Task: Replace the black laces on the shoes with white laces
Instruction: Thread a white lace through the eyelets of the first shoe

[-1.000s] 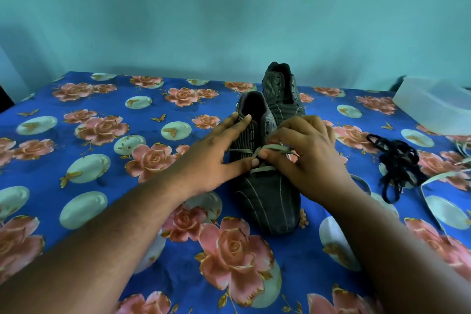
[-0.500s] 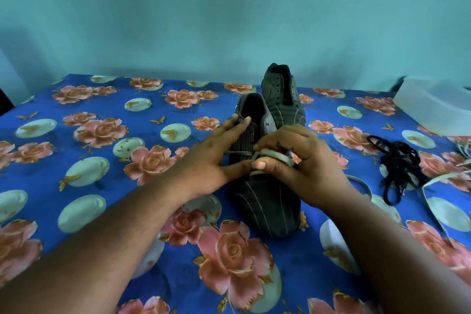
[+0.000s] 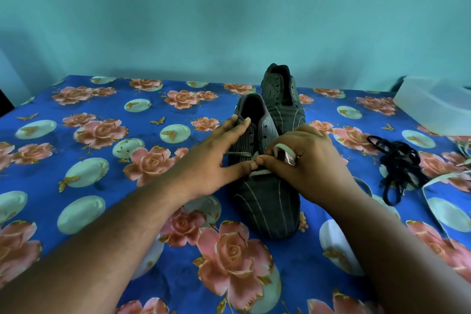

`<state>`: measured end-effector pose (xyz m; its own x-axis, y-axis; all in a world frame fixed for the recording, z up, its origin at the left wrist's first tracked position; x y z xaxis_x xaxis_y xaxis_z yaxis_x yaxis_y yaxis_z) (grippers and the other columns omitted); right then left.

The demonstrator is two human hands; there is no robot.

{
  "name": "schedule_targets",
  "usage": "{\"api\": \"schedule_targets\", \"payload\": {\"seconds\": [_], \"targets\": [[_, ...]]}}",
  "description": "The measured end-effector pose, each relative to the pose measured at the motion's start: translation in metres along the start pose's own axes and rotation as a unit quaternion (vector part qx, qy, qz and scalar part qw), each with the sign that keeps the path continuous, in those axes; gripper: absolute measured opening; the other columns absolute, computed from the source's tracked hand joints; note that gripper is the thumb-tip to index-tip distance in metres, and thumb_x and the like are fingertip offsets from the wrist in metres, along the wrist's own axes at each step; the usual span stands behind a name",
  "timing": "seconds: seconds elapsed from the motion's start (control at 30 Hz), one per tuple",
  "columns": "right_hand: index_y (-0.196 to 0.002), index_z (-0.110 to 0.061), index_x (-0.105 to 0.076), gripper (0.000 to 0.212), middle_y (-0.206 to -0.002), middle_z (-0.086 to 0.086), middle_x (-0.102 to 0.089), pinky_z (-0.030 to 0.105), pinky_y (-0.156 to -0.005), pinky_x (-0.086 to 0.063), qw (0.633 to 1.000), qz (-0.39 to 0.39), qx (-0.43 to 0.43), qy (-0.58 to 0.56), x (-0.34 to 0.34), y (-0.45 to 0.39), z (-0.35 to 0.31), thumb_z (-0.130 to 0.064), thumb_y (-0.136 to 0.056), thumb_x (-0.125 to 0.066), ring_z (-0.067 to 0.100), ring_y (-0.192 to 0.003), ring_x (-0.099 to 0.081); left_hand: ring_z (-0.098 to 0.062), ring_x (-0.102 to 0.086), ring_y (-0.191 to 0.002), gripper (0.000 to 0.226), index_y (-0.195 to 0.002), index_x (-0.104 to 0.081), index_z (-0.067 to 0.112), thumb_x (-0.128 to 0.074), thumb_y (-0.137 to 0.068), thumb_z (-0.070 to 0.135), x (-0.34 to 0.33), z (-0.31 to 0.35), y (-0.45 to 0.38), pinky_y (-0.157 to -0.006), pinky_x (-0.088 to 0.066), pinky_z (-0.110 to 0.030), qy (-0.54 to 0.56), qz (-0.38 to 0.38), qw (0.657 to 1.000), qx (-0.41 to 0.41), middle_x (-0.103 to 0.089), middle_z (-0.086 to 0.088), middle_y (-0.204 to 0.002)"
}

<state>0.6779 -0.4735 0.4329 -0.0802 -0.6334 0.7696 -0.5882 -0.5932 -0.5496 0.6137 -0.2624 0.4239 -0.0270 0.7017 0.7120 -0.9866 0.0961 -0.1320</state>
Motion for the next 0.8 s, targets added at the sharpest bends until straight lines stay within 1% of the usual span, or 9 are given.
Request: {"api": "schedule_targets", "payload": {"seconds": [0.1, 0.2, 0.27, 0.37, 0.47, 0.53, 0.6, 0.67, 0.8], "targets": [[-0.081, -0.028, -0.066, 0.030, -0.077, -0.015, -0.063, 0.038, -0.081, -0.044, 0.999, -0.026, 0.031, -0.014, 0.000, -0.001, 0.000, -0.053, -0.095, -0.058, 0.012, -0.084, -0.052, 0.011, -0.001, -0.146, 0.097, -0.156, -0.013, 0.054, -0.051, -0.070, 0.078, 0.000, -0.001, 0.000, -0.126, -0.020, -0.040, -0.005, 0.000, 1.000, -0.001, -0.001, 0.022, -0.169], [-0.085, -0.031, -0.060, 0.019, -0.081, -0.021, -0.060, 0.014, -0.075, -0.039, 0.993, -0.010, -0.015, -0.116, 0.006, 0.000, -0.006, -0.042, -0.099, -0.058, 0.001, -0.084, -0.054, 0.013, -0.002, -0.143, 0.094, -0.155, -0.012, 0.055, -0.053, -0.073, 0.075, 0.000, -0.002, -0.002, -0.125, -0.019, -0.036, -0.019, 0.002, 1.000, 0.000, -0.001, 0.024, -0.168], [-0.086, -0.029, -0.057, 0.017, -0.077, -0.019, -0.058, 0.009, -0.069, -0.038, 0.976, 0.048, -0.075, -0.200, 0.015, 0.000, -0.006, -0.032, -0.103, -0.057, -0.003, -0.075, -0.053, 0.013, -0.003, -0.142, 0.093, -0.155, -0.012, 0.055, -0.055, -0.074, 0.073, 0.000, -0.002, -0.002, -0.122, -0.016, -0.032, -0.021, 0.002, 1.000, 0.001, -0.002, 0.023, -0.168], [-0.087, -0.014, -0.057, 0.021, -0.073, -0.016, -0.058, 0.013, -0.071, -0.042, 0.942, 0.161, -0.123, -0.267, 0.028, -0.001, -0.002, -0.024, -0.105, -0.052, -0.001, -0.073, -0.053, 0.010, -0.003, -0.145, 0.092, -0.156, -0.014, 0.054, -0.056, -0.076, 0.072, 0.000, -0.002, -0.001, -0.125, -0.015, -0.037, -0.017, 0.005, 1.000, 0.001, -0.003, 0.023, -0.168], [-0.094, -0.011, -0.059, 0.019, -0.075, -0.015, -0.057, 0.018, -0.069, -0.039, 0.969, 0.109, -0.182, -0.131, 0.021, -0.002, 0.013, -0.028, -0.099, -0.064, 0.002, -0.076, -0.054, 0.010, -0.003, -0.145, 0.092, -0.157, -0.014, 0.053, -0.057, -0.077, 0.071, 0.000, -0.002, 0.000, -0.126, -0.016, -0.038, -0.011, 0.003, 1.000, 0.004, -0.001, 0.023, -0.168], [-0.105, -0.019, -0.059, 0.028, -0.096, -0.015, -0.058, 0.032, -0.085, -0.041, 0.982, 0.089, -0.162, -0.026, 0.014, 0.001, 0.016, -0.041, -0.090, -0.069, 0.015, -0.098, -0.054, 0.010, -0.002, -0.146, 0.092, -0.157, -0.013, 0.053, -0.056, -0.078, 0.071, 0.000, -0.002, 0.000, -0.127, -0.017, -0.041, -0.014, 0.005, 1.000, 0.001, -0.001, 0.022, -0.168], [-0.113, -0.030, -0.061, 0.042, -0.112, -0.016, -0.058, 0.041, -0.095, -0.039, 0.990, 0.070, -0.123, -0.021, 0.012, 0.003, 0.011, -0.063, -0.088, -0.059, 0.018, -0.112, -0.050, 0.007, -0.002, -0.149, 0.093, -0.157, -0.012, 0.054, -0.054, -0.077, 0.073, 0.000, -0.002, 0.000, -0.127, -0.017, -0.045, -0.020, 0.004, 1.000, 0.001, -0.001, 0.021, -0.169], [-0.111, -0.036, -0.066, 0.046, -0.114, -0.017, -0.059, 0.043, -0.097, -0.035, 0.995, 0.040, -0.090, -0.006, 0.009, 0.003, 0.003, -0.073, -0.088, -0.050, 0.017, -0.117, -0.047, 0.005, -0.002, -0.150, 0.094, -0.157, -0.012, 0.053, -0.052, -0.075, 0.076, 0.000, -0.002, 0.000, -0.127, -0.018, -0.046, -0.024, 0.005, 1.000, 0.001, -0.001, 0.021, -0.169], [-0.098, -0.037, -0.067, 0.028, -0.103, -0.018, -0.062, 0.045, -0.092, -0.035, 0.996, 0.021, -0.037, 0.073, 0.002, 0.002, 0.000, -0.060, -0.094, -0.052, 0.017, -0.109, -0.048, 0.010, 0.000, -0.146, 0.095, -0.158, -0.013, 0.051, -0.053, -0.075, 0.075, 0.000, 0.000, -0.001, -0.127, -0.016, -0.044, -0.021, 0.008, 1.000, 0.000, -0.001, 0.021, -0.169]]}}
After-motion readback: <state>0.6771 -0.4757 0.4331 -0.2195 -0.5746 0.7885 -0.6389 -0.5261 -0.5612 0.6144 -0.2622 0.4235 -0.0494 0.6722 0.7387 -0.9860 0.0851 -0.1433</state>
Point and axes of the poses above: each hand's wrist, its own y-axis away from the middle knuckle, its own x-axis out of the back of the hand, z = x × y, the point moved 1 cm from there along -y, towards the middle knuckle
